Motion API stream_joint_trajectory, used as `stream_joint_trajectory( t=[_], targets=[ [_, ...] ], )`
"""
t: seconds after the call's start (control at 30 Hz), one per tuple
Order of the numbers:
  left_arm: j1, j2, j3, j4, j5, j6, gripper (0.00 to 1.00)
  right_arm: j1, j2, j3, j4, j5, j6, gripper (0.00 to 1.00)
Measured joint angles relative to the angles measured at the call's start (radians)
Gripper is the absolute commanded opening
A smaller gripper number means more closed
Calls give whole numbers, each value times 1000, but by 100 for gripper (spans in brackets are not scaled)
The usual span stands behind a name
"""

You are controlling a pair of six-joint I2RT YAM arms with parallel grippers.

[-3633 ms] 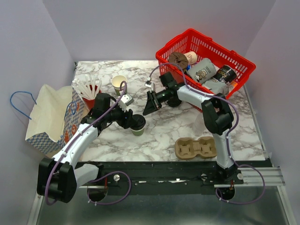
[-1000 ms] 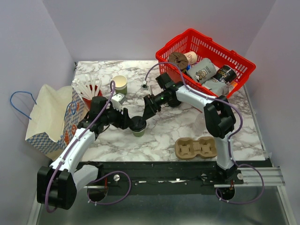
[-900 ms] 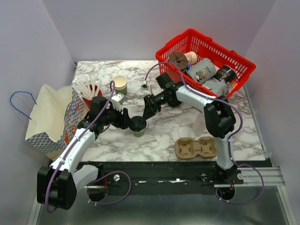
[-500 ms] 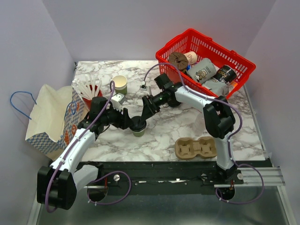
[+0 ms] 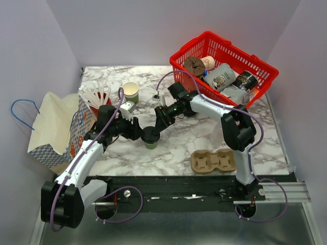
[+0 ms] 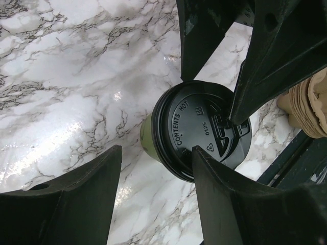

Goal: Pack the takeout coffee

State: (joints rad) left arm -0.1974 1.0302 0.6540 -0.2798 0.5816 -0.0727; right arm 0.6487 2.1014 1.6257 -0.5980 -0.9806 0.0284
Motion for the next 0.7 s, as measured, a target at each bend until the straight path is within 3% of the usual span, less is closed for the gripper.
stream_joint_trajectory(
  t=[0.7],
  targets=[
    [37, 51, -4, 39, 37, -11, 62, 0, 0, 0, -2, 11, -1, 88]
  ],
)
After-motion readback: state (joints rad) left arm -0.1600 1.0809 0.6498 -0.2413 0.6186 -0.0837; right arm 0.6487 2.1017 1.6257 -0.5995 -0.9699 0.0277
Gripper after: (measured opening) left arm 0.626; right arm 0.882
